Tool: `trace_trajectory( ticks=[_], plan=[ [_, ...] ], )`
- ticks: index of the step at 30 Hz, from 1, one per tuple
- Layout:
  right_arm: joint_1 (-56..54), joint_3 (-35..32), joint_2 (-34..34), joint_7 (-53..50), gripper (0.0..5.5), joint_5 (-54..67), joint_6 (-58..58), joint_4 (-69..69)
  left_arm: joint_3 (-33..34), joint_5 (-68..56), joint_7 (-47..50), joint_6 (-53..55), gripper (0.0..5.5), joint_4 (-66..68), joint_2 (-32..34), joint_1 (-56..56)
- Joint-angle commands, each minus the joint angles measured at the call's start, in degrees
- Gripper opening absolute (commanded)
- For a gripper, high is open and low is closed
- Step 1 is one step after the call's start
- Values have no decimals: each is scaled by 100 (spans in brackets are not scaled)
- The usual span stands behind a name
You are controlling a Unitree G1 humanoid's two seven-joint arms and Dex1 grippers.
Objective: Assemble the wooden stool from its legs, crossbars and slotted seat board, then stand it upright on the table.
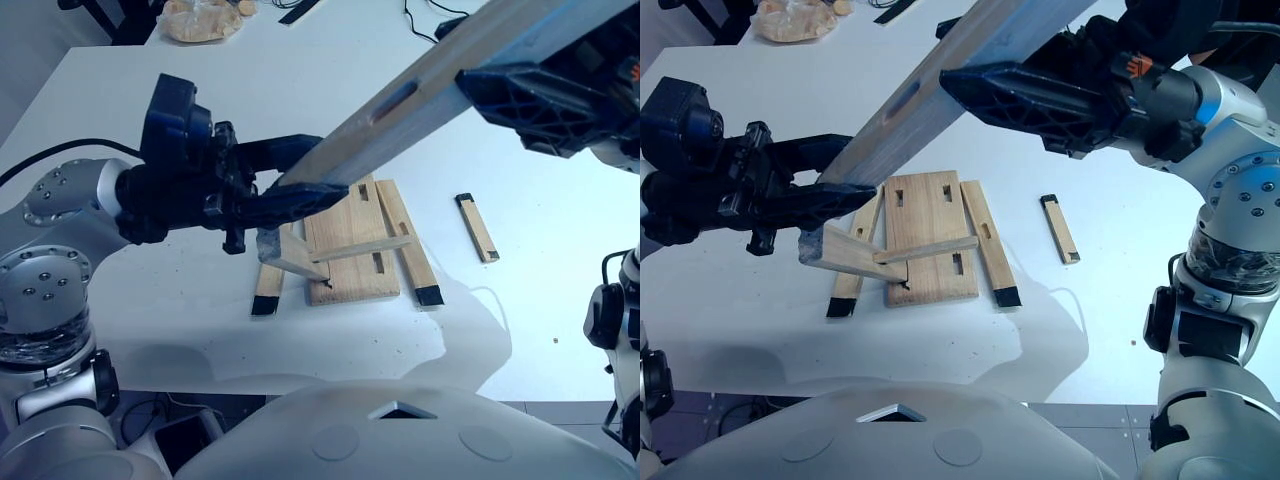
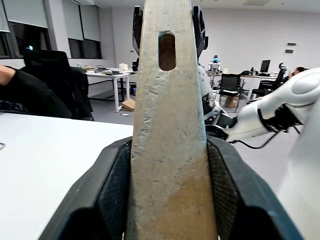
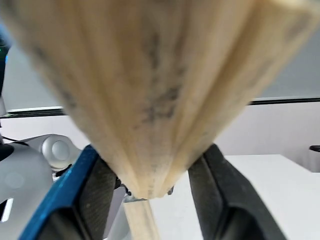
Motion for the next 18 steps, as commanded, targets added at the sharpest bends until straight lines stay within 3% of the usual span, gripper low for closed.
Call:
trace_trajectory(
  ticks=[1, 8, 9, 15, 18],
  plan=[
    [-57, -37, -15, 96, 200, 149, 40, -55, -270, 149, -248, 53, 199, 112, 96, -185],
    [-94, -8, -13, 148, 200, -52, -38, -23, -429, 311, -14, 141, 199, 522, 37, -487],
    [-101, -3, 8, 114, 200, -159, -103, 0, -435, 372, 57, 118, 236, 625, -4, -547],
    [-275, 4, 87, -110, 200, -815, -464, 396, -299, 447, 237, 26, 314, 970, -72, -731],
    [-372, -7, -45, -6, 200, -1288, -657, 695, -174, 859, 92, -148, 321, 1234, 84, -637]
  ],
)
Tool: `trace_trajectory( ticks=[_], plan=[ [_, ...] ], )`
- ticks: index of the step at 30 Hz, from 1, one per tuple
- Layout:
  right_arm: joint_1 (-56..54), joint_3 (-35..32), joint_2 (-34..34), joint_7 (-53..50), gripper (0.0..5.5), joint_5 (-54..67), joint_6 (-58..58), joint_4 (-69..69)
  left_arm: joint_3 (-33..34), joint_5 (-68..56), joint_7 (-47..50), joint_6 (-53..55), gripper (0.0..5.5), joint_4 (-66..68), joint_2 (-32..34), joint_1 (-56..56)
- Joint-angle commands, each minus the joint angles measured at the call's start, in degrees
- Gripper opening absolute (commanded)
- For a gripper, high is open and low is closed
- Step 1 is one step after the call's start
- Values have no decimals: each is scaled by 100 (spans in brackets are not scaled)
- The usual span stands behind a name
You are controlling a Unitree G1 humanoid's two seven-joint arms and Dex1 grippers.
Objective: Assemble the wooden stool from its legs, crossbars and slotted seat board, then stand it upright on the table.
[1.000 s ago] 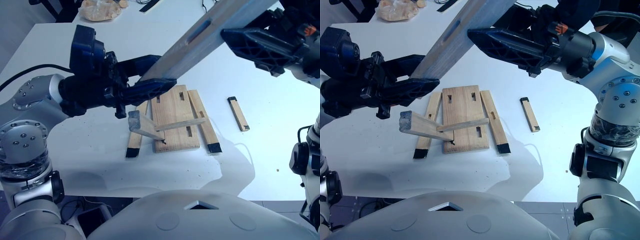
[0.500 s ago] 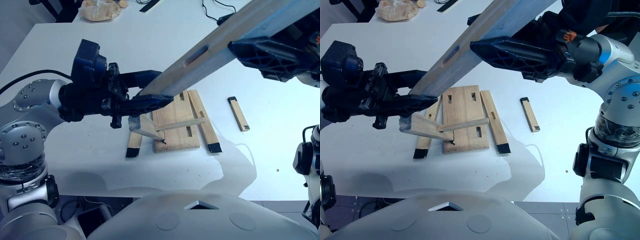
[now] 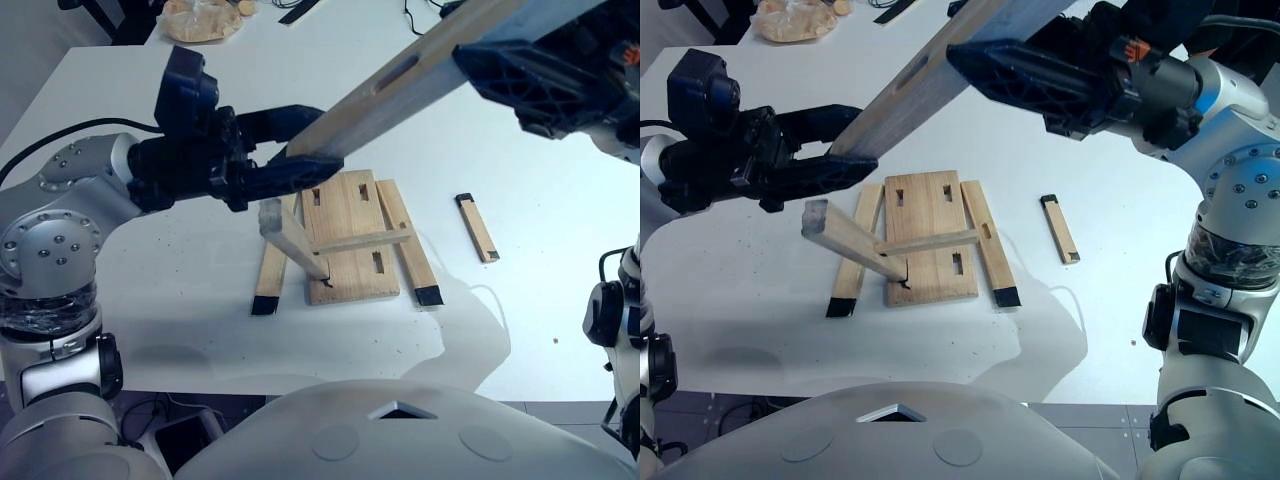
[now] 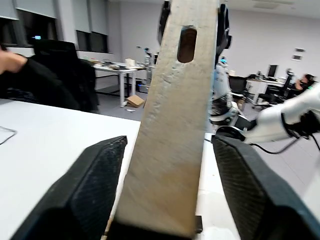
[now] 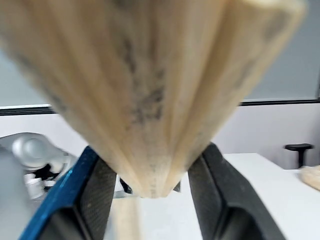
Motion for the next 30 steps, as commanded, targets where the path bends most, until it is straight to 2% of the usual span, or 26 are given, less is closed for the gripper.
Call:
trace_trajectory(
  ticks=[1, 8, 14, 19, 30],
  plan=[
    [-231, -6, -193, 174, 200, -707, -360, 386, 233, 514, -192, -197, 321, 310, 212, 70],
    [214, 327, -794, 1250, 200, -2143, -1106, 697, 351, 1947, -996, -965, 321, 512, 715, 1255],
    [1125, 754, -1292, 2229, 200, -3416, -2139, 922, -318, 3673, -1603, -2149, 321, 243, 1034, 2869],
    [1432, 821, -1350, 2560, 200, -3519, -2161, 710, -887, 4453, -1531, -2671, 321, 24, 851, 3572],
    [2066, 890, -1352, 2840, 200, -3313, -1878, 27, -1599, 5473, -1300, -3245, 321, 245, 625, 3896]
  ],
)
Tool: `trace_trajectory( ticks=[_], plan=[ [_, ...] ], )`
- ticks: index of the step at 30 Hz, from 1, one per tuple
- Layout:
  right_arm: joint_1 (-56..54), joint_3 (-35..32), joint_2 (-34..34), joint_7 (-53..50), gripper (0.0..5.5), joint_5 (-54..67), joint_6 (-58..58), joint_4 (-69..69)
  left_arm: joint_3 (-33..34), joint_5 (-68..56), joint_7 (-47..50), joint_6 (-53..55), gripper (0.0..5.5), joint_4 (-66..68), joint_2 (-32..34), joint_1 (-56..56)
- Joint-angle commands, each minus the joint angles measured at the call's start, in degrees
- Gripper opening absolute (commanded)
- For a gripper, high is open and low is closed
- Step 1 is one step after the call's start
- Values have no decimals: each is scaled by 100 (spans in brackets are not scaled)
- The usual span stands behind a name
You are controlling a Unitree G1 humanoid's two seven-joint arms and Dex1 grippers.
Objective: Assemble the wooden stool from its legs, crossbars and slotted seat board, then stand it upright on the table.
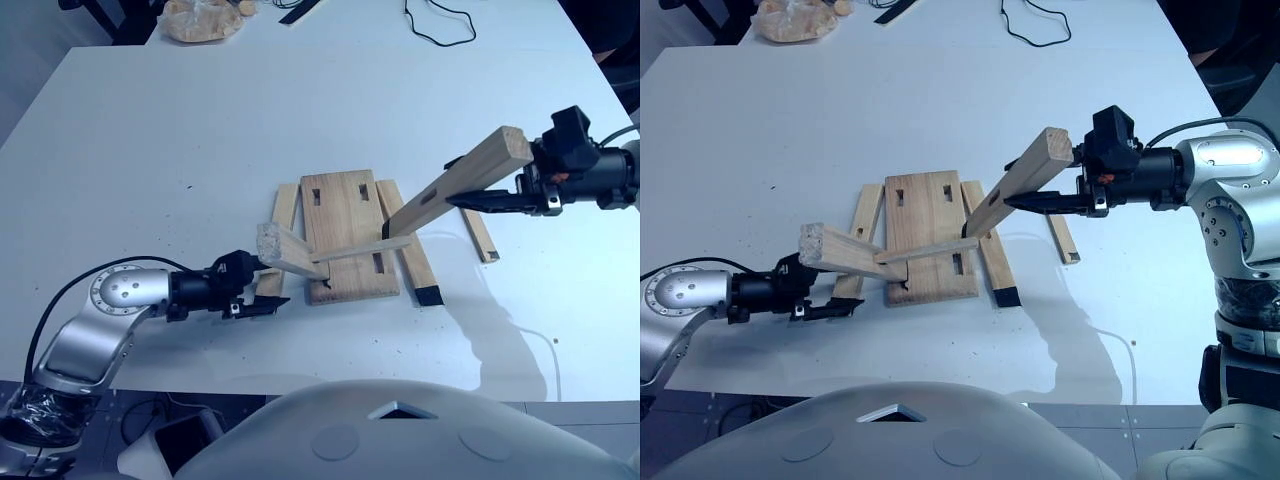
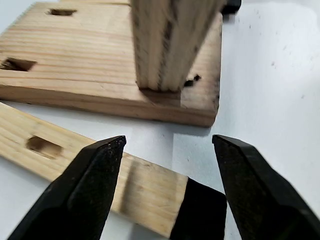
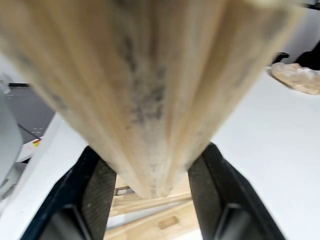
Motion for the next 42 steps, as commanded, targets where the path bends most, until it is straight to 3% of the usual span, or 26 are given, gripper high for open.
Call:
trace_trajectory(
  ticks=[1, 12, 22, 42],
  plan=[
    [294, 92, -6, 27, 200, -73, -73, -224, -227, 315, 40, -151, 321, 108, -26, 0],
    [922, 156, -50, -6, 200, 34, -158, -824, -244, 474, -296, -438, 321, 543, 159, -501],
    [1183, 542, -116, 19, 200, -723, -1058, -712, -261, 403, -415, -425, 321, 522, 142, -732],
    [472, 794, -487, 395, 200, -707, -1015, -164, -459, 603, -20, -372, 321, 352, -210, -679]
  ],
)
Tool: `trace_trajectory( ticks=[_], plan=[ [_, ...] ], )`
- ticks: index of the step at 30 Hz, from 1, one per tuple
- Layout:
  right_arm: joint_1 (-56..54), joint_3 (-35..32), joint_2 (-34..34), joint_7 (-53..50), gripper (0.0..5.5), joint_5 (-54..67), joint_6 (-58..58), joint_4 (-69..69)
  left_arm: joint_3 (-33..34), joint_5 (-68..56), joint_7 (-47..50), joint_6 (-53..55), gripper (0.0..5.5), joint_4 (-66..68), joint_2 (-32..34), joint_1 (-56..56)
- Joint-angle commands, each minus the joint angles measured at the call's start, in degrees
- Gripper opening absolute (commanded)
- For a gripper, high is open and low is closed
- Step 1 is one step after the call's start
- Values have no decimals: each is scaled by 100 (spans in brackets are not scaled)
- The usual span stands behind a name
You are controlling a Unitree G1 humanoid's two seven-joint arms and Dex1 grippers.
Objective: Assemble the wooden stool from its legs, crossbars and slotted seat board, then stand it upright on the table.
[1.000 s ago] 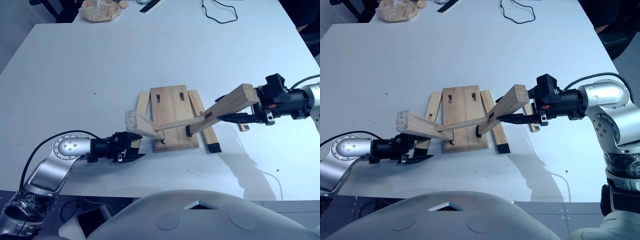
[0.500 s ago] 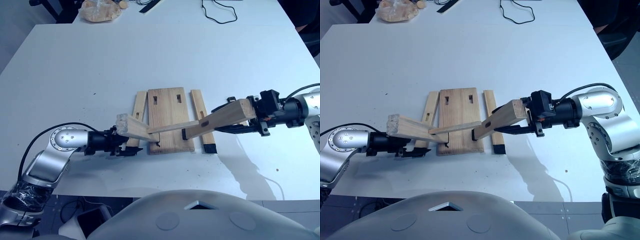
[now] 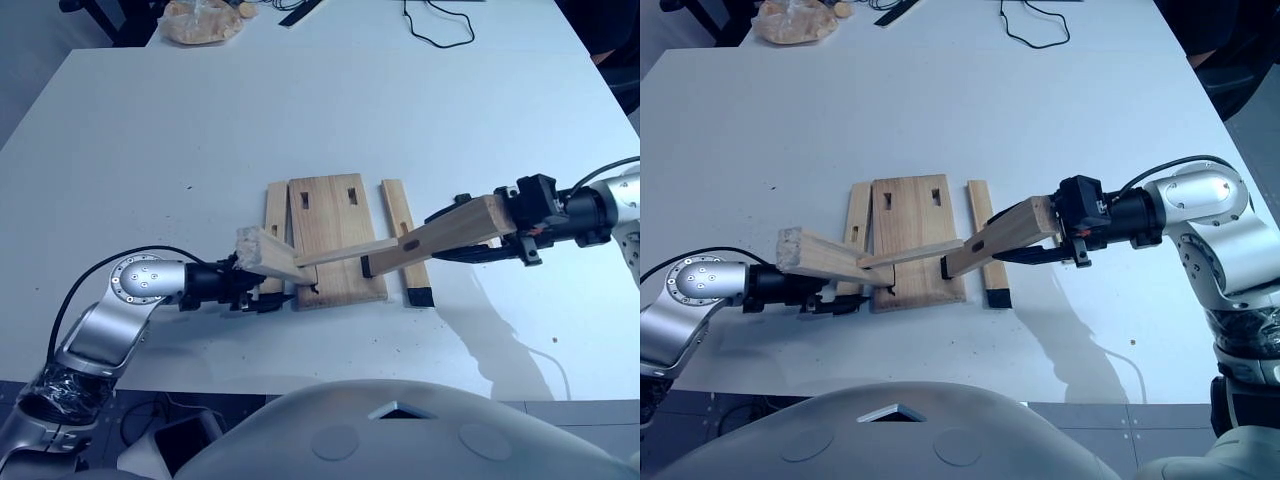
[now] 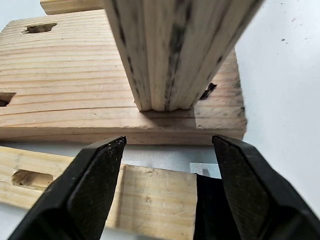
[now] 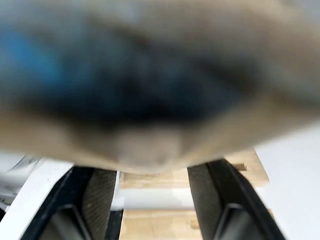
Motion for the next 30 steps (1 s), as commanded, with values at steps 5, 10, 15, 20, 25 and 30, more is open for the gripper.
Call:
trace_trajectory(
  ticks=[5, 10, 15, 20, 25, 30],
  plan=[
    [-479, 320, -163, 226, 200, -312, 241, 68, -77, 122, 200, 4, 321, -75, -135, 31],
    [-978, 595, 56, 285, 200, -200, 498, -157, -152, 186, 318, 5, 321, -53, -262, 50],
    [-1186, 939, 222, 334, 200, -485, 460, -71, -234, 260, 384, -4, 321, -17, -393, 30],
    [-1168, 1126, 252, 525, 200, -708, 311, 155, -282, 293, 363, -63, 321, 50, -436, -2],
    [-1225, 1199, 324, 607, 200, -745, 202, 384, -278, 292, 307, -91, 321, 87, -419, -34],
    [-1250, 1374, 534, 526, 200, -729, 378, 496, -299, 283, 268, -105, 321, 122, -436, -110]
  ],
)
